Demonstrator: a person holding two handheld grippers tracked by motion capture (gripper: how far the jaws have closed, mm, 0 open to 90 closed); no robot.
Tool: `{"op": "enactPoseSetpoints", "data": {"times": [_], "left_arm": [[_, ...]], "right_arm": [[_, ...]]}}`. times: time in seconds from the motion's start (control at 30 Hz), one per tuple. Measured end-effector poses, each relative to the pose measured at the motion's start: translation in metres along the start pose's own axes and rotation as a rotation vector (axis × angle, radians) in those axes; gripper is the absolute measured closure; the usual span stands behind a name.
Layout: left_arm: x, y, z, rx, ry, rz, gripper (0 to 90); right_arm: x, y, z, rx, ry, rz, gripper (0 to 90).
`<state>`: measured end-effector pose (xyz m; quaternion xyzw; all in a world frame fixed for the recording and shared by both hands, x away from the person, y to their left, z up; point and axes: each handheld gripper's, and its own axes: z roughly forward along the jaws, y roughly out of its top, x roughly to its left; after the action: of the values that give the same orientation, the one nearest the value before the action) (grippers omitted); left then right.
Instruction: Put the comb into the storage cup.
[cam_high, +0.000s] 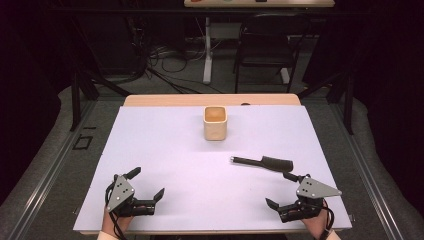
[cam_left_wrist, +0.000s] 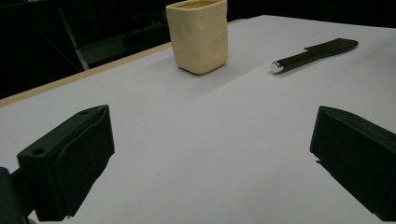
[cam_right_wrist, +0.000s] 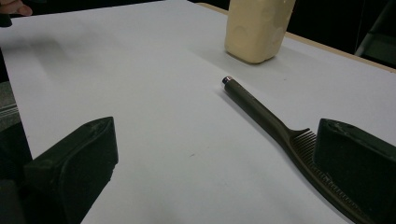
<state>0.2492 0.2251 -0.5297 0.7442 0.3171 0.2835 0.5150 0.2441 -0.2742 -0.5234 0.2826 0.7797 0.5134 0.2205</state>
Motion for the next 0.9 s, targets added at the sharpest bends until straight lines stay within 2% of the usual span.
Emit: {"op": "enactPoseSetpoints", "data": {"times": [0.27, 0.47, 0.6, 0.9], "left_arm": [[0.0, 0.0, 0.001, 0.001, -0.001, 0.005, 0.0], [0.0, 0.0, 0.001, 0.003, -0.001, 0.008, 0.0], [0.0, 0.0, 0.002, 0.004, -0.004, 0.009, 0.0], [0.0, 0.0, 0.003, 0.002, 0.002, 0.011, 0.0]], "right_arm": [[0.001, 0.003, 0.005, 0.017, 0.004, 0.001, 0.0], [-0.003, 0.005, 0.011, 0.036, 0.004, 0.029, 0.0], [-0.004, 0.007, 0.014, 0.044, 0.004, 0.031, 0.0], [-0.008, 0.01, 0.027, 0.07, 0.013, 0.035, 0.0]]}}
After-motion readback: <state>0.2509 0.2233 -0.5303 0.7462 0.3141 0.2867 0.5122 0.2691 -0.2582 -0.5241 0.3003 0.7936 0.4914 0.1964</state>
